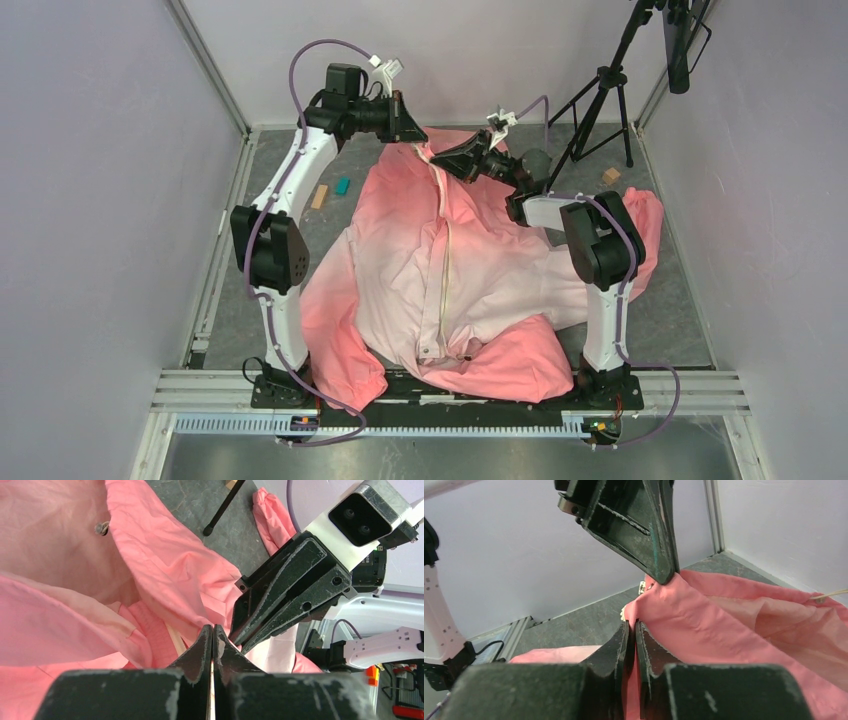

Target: Zip up the jacket

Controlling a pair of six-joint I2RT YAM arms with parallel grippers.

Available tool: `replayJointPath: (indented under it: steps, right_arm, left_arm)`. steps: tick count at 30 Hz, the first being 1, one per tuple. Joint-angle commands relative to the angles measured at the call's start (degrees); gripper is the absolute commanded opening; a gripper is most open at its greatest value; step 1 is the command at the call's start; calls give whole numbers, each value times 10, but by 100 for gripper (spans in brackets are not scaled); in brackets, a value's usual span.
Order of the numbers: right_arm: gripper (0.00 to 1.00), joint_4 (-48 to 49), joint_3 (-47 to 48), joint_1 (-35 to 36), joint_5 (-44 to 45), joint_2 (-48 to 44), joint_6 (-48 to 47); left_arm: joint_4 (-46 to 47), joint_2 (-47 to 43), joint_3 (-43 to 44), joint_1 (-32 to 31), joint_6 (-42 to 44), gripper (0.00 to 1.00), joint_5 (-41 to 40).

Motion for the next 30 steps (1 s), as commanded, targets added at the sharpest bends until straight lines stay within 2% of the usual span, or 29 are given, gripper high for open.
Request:
replayJointPath:
  steps: [1, 2, 4, 8, 11, 15, 21, 24, 30]
  right_arm:
    - [22, -79, 15, 1, 29, -30, -69]
    - [27, -126, 10, 0, 49, -42, -97]
    - [31, -223, 2, -3, 91, -69, -138]
    - [50, -387, -12, -3, 207, -128, -194]
    - [54, -461, -25, 2, 261, -175, -215]
    - [64, -495, -55, 29, 307, -235, -226]
    - [61, -458, -63, 72, 284, -246, -166]
    - [60, -436, -62, 97, 305, -236, -131]
    - [59, -387, -57, 100, 343, -191, -38]
  left_arm:
    - [-4, -15, 21, 2, 9, 2, -24]
    - [-4, -17, 20, 2, 1, 2, -34]
    - [-1, -20, 17, 3, -12, 2, -47]
    - [30, -34, -7, 4, -46, 2, -66]
    - [38, -37, -8, 4, -60, 2, -71]
    - [49, -39, -13, 4, -77, 2, -73]
    - [45, -49, -14, 5, -105, 2, -89]
    - [39, -54, -12, 5, -106, 2, -97]
    - [29, -58, -12, 5, -106, 2, -99]
